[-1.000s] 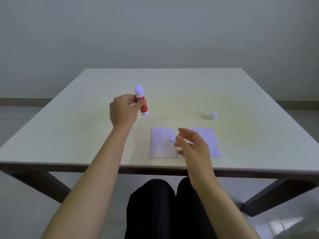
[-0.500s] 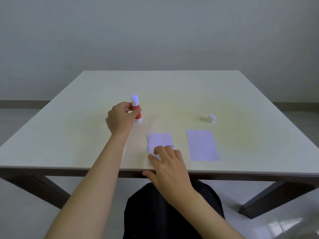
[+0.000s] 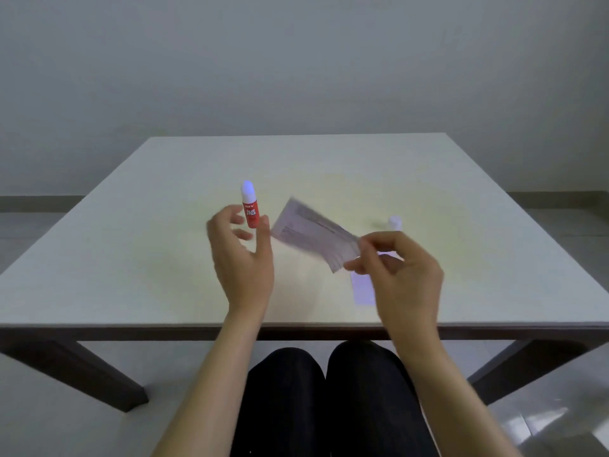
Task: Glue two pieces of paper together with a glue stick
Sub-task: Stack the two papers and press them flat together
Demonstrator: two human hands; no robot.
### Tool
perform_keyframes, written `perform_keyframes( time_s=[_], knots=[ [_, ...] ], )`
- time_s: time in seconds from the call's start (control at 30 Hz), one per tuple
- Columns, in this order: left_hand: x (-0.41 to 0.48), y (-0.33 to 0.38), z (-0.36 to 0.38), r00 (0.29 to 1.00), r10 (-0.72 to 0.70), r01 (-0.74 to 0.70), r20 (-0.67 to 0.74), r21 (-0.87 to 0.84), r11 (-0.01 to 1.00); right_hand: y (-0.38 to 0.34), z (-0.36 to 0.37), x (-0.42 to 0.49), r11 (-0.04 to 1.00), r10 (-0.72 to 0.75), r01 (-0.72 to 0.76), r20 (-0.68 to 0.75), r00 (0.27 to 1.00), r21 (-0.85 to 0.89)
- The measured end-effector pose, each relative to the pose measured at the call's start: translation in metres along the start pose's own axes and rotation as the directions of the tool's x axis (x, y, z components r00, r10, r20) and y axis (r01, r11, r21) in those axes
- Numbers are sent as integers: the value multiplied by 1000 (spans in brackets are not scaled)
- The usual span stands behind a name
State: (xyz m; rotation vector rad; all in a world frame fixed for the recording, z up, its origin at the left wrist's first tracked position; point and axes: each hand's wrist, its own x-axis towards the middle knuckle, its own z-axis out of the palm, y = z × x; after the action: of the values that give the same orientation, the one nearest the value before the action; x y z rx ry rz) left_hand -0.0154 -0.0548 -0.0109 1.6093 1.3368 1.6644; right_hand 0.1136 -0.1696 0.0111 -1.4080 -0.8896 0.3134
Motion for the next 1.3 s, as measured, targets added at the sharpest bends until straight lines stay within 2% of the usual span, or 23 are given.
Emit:
perform_keyframes(
  time_s=[0.07,0.13,0.27,0.37,0.53,0.6,0.7,0.83,0.9,1.03,1.13,1.3],
  knots=[
    [-18,11,4,978,-141,162,151,-140,977,-1,-12,6,965,159,-159,17,987,210],
    [-33,22,10,922,-253,326,294,-236,915,2,-20,8,908,264,-257,26,964,332],
    [-48,38,21,854,-260,391,451,-225,893,12,-30,6,808,401,-380,52,915,451],
    [-51,40,28,836,-255,371,486,-157,915,21,-38,5,836,407,-389,38,913,387],
    [-49,36,29,773,-299,401,559,-66,914,33,-58,11,928,363,-366,46,931,67],
    [-48,34,29,764,-319,415,560,-50,908,38,-68,13,927,376,-374,55,925,-39],
    [-49,32,30,743,-342,456,575,-61,888,43,-80,16,913,401,-395,33,916,-104],
    [-53,36,34,712,-342,478,613,-67,876,46,-83,19,916,346,-336,8,938,-219],
    [-53,37,35,697,-337,492,632,-80,867,46,-82,20,922,348,-333,42,937,-198],
    [-55,38,38,682,-340,486,647,-53,872,43,-76,23,928,372,-371,142,917,-34],
    [-56,37,38,693,-342,458,635,-20,889,42,-77,27,935,353,-351,152,923,-46],
    [-57,33,36,719,-348,413,602,33,910,44,-83,30,916,396,-401,203,895,-17]
  ],
)
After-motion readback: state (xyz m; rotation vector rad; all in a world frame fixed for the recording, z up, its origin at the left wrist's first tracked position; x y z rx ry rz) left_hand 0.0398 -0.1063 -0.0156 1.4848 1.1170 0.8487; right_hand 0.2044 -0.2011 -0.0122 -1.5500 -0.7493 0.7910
